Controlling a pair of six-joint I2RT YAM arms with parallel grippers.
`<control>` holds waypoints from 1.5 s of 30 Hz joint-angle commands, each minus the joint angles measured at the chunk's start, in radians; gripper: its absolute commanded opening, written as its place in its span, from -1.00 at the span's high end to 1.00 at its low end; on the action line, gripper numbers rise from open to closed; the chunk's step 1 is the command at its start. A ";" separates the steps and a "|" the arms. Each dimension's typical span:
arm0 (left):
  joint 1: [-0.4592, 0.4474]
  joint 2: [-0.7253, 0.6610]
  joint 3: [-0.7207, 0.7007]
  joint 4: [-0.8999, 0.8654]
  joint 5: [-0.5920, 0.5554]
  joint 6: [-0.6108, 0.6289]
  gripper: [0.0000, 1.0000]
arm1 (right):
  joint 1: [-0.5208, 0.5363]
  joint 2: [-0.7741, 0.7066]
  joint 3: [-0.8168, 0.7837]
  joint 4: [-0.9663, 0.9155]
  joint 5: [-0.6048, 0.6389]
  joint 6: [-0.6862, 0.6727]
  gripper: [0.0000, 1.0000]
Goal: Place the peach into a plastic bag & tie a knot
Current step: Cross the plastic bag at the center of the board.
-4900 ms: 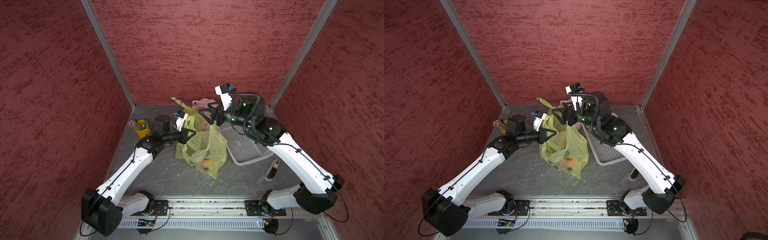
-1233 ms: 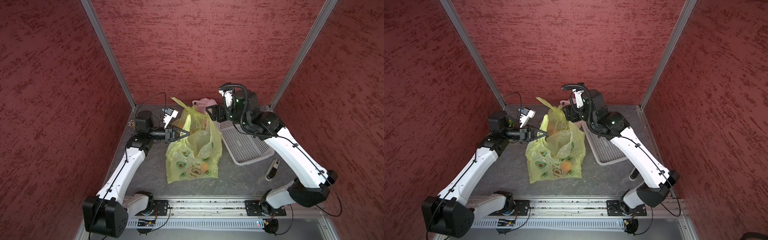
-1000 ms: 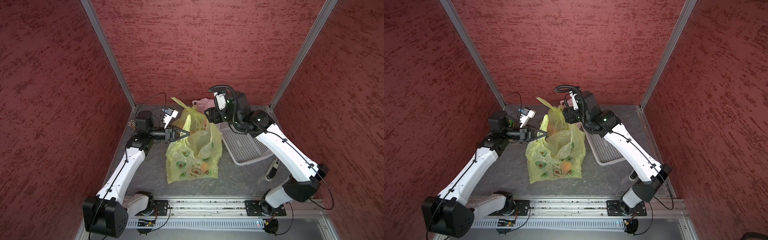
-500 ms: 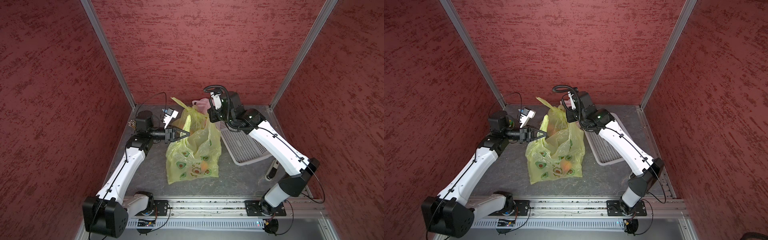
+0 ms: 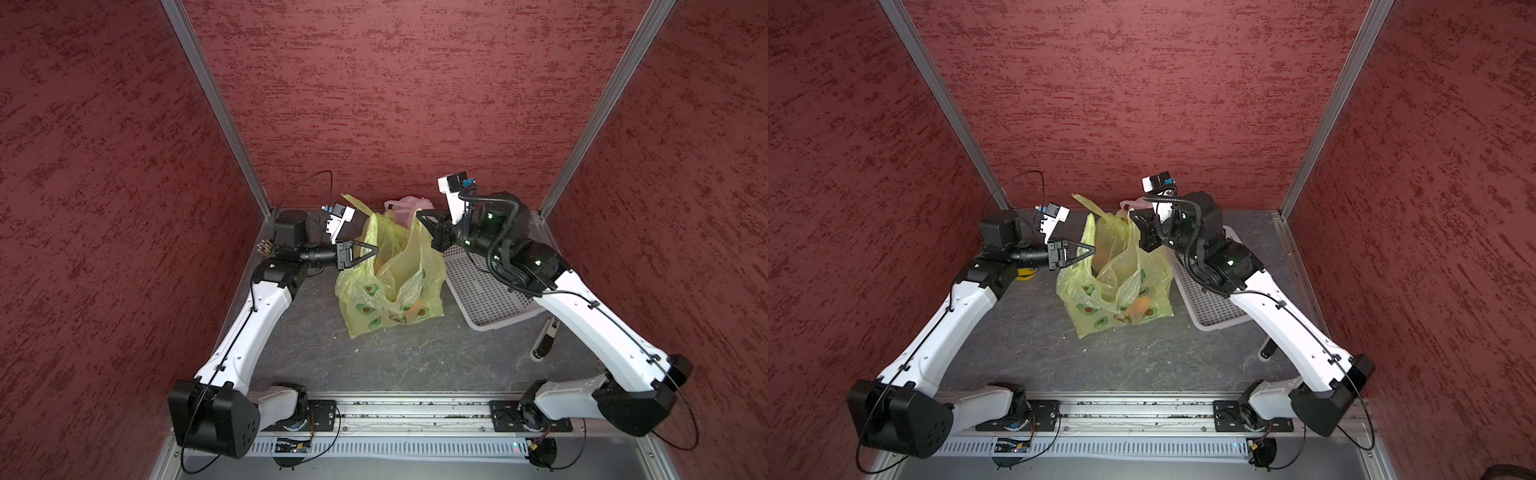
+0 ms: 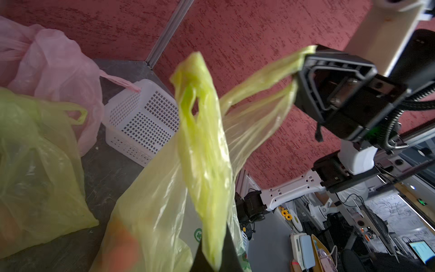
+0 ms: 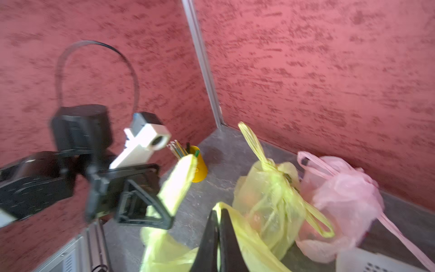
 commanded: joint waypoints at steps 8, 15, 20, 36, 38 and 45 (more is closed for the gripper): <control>-0.117 0.093 0.095 -0.156 -0.257 0.130 1.00 | -0.002 -0.003 -0.094 0.102 -0.314 -0.023 1.00; -0.173 0.122 0.117 -0.184 -0.326 0.190 0.96 | -0.001 0.051 -0.060 0.069 -0.415 -0.019 1.00; -0.233 0.128 0.150 -0.225 -0.355 0.274 0.81 | 0.001 0.097 -0.037 0.034 -0.423 -0.027 1.00; -0.276 0.097 0.196 -0.344 -0.210 0.452 0.31 | -0.002 0.151 0.041 -0.124 -0.397 -0.131 1.00; -0.274 0.103 0.211 -0.378 -0.197 0.468 0.29 | -0.004 0.156 0.046 -0.133 -0.389 -0.145 1.00; -0.261 0.121 0.219 -0.400 -0.121 0.468 0.23 | -0.005 0.170 0.053 -0.136 -0.391 -0.156 1.00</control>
